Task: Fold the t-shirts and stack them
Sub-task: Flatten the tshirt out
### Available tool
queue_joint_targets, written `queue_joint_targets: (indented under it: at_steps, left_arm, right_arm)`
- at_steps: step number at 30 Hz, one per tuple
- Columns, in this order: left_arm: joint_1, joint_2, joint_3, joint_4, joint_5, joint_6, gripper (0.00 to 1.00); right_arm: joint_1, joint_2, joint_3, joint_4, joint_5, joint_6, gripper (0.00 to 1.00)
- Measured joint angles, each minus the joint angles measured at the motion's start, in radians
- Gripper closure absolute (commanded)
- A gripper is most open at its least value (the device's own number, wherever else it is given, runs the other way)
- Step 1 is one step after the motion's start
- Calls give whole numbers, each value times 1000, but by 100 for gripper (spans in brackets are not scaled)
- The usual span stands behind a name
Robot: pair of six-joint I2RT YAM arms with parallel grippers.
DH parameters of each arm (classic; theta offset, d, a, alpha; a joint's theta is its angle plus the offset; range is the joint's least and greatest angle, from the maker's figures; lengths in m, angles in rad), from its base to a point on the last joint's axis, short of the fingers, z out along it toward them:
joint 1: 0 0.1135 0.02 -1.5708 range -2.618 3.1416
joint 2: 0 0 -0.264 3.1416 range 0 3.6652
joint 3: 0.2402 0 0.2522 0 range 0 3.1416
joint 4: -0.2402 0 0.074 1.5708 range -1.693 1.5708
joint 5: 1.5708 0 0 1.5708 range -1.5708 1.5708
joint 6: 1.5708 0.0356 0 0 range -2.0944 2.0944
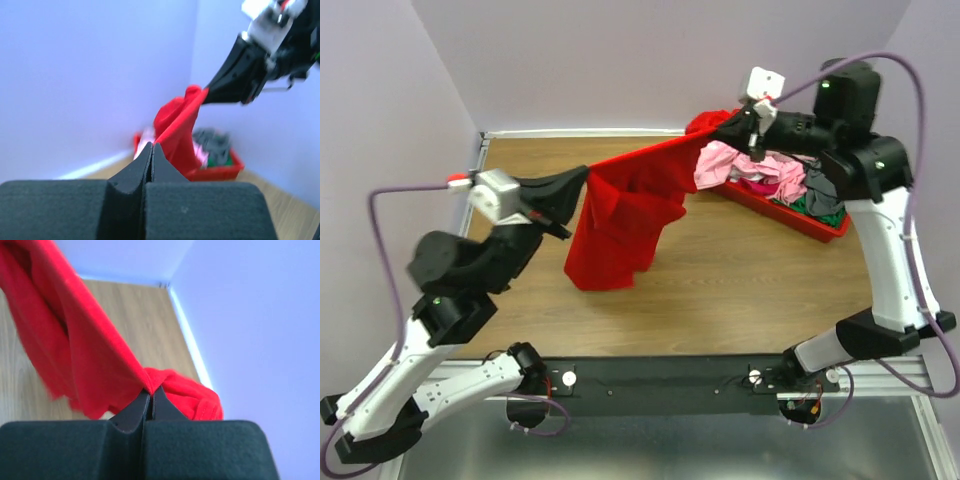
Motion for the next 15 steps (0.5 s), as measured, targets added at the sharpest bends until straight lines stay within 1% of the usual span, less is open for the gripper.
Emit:
queue_joint_targets:
  at_steps: [4, 6, 9, 15]
  left_arm:
    - [-1, -4, 124, 61, 117, 22, 100]
    - [-1, 13, 169, 75, 188, 14, 100]
    - [-1, 60, 216, 88, 291, -19, 100]
    - [-1, 161, 260, 128, 456, -95, 100]
  right_arm:
    - [6, -32, 126, -2, -48, 26, 99]
    - [4, -40, 160, -1, -58, 44, 100]
    - [-10, -59, 171, -1, -49, 76, 100]
    - [-38, -85, 171, -1, 44, 130, 100]
